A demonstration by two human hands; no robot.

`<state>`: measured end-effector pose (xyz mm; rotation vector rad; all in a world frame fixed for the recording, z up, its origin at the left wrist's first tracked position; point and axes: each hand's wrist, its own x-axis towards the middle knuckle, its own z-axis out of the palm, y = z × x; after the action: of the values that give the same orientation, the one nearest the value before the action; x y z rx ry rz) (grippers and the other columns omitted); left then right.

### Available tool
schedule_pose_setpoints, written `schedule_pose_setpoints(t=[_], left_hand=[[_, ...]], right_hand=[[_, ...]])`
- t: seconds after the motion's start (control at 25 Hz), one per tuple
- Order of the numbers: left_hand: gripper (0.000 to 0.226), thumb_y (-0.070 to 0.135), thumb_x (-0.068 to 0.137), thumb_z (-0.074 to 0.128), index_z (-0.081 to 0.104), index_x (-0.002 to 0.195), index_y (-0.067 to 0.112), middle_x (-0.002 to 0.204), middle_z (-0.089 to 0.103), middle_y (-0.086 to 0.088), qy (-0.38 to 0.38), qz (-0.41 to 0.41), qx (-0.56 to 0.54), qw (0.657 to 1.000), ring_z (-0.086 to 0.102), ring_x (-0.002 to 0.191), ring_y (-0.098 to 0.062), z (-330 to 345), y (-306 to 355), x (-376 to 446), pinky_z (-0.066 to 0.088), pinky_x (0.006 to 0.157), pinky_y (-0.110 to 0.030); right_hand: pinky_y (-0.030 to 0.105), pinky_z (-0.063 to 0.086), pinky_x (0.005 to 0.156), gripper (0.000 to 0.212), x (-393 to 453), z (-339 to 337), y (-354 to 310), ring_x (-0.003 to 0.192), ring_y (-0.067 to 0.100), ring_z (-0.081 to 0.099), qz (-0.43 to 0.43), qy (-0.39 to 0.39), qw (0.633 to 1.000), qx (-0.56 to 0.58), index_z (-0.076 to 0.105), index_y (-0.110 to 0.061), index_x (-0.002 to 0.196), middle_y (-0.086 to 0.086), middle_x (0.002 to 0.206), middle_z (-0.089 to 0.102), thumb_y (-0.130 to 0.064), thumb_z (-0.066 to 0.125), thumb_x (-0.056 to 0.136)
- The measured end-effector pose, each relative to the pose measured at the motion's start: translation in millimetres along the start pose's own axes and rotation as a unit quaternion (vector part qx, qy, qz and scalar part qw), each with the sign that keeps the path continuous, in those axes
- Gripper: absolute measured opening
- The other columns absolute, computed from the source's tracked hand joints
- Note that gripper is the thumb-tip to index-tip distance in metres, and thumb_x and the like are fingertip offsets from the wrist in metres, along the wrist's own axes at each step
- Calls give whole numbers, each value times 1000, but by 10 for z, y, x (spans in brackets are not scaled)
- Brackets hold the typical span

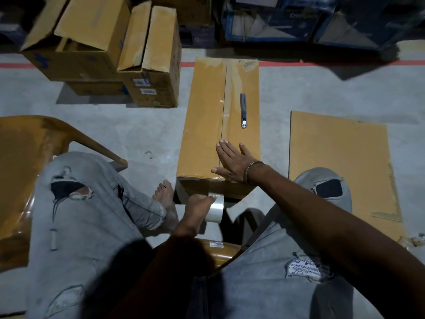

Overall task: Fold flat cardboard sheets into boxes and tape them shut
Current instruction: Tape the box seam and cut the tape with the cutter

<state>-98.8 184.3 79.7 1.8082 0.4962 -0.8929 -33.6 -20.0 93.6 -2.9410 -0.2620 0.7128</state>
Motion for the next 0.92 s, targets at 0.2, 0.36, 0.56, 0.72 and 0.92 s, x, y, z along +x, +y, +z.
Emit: schedule_pose_setpoints(t=[0.2,0.36,0.56,0.72,0.92], left_hand=[[28,10,84,81,68,109,15,108,72,-8,2,26,-25,999,67,103,-23,-2,-9,100,52,88,-33],[13,5,91,72,74,95,17,93,72,-2,-11,22,-42,999,64,95,-21,11,-39,145,47,81,-30],[8,12,91,76,78,89,19,87,77,2,11,28,-49,998,67,87,-17,4,-96,197,49,70,-25],[11,13,92,75,78,85,21,90,79,-4,6,45,-38,998,67,86,-15,-13,-69,154,46,66,-20],[8,8,92,74,78,87,13,88,78,-1,13,57,-42,997,68,84,-12,-7,-67,103,48,65,-13]], right_hand=[[37,48,99,54,44,-593,261,117,20,60,98,127,930,331,62,-22,138,-3,124,65,-59,53,100],[38,55,81,44,334,-584,670,102,31,68,299,274,869,284,69,-11,120,12,110,73,-48,64,97],[39,52,77,45,678,-646,636,107,30,61,320,281,875,232,67,-9,121,12,115,62,-46,68,96],[35,49,73,32,730,-693,623,110,31,62,349,261,871,229,64,-8,124,13,119,64,-26,68,97],[38,53,73,51,598,-784,567,104,31,66,373,173,856,314,59,-8,124,12,115,66,-31,81,84]])
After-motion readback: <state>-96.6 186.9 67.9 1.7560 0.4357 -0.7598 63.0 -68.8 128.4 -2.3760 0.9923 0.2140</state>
